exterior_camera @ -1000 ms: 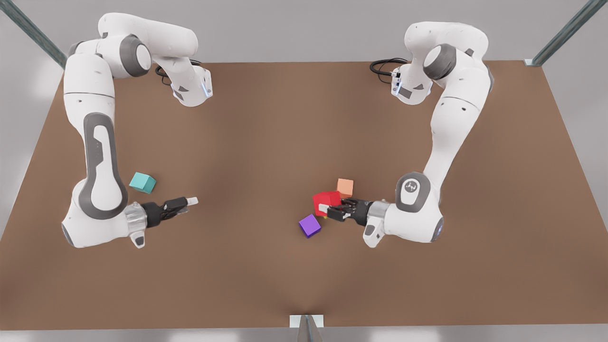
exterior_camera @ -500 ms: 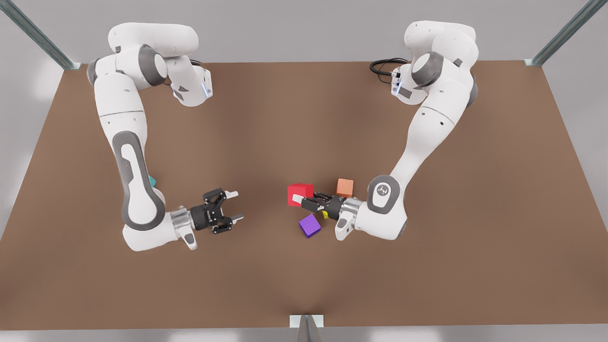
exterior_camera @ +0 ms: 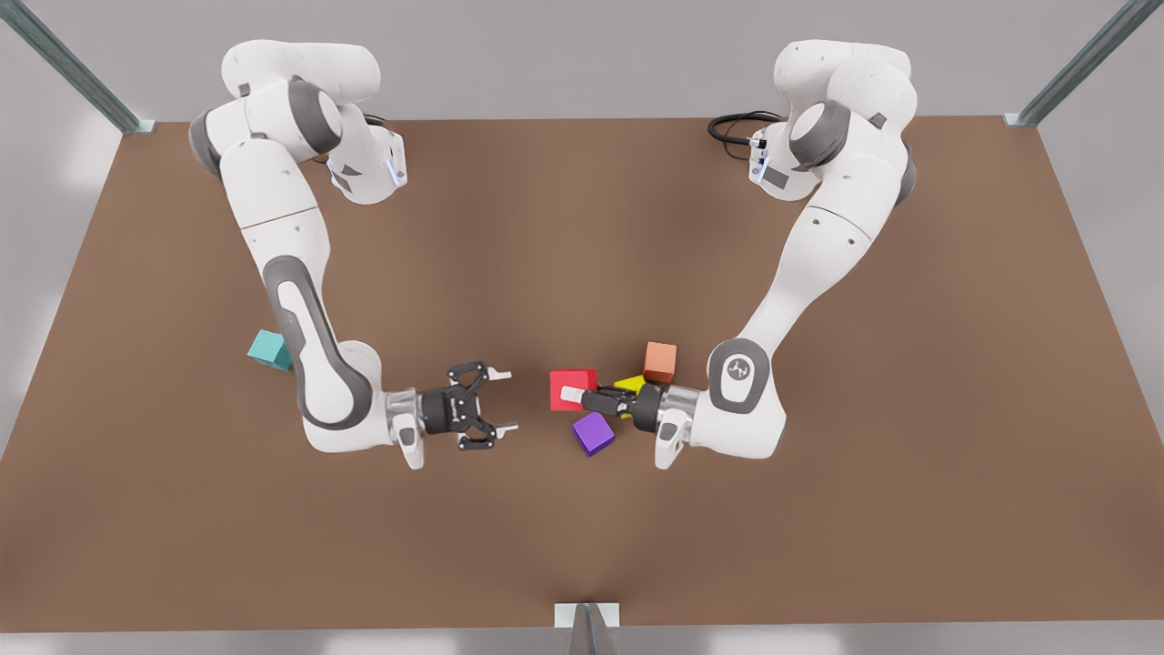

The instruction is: Pick up red wooden cube and pass to hand red wooden cube and place in blue wooden cube

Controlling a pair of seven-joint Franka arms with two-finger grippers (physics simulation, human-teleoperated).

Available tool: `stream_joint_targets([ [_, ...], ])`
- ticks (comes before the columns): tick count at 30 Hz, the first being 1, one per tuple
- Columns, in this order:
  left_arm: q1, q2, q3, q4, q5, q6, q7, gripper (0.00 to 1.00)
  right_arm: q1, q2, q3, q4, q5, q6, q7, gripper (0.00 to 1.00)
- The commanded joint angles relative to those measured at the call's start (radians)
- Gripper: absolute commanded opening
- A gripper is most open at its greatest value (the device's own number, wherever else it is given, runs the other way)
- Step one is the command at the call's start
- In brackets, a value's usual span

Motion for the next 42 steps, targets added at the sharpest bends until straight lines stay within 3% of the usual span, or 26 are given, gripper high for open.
stream_joint_targets([
  [1, 0.0, -0.002, -0.001, -0.001, -0.004, 0.006, 0.253, 0.68, 0.008, -0.003, 0.0, 0.004, 0.058, 0.035, -0.385, 1.0],
  [42, 0.0, 0.004, -0.001, -0.014, -0.013, 0.032, 0.265, 0.68, 0.144, 0.012, 0.019, 0.021, 0.158, 0.134, -0.316, 1.0],
])
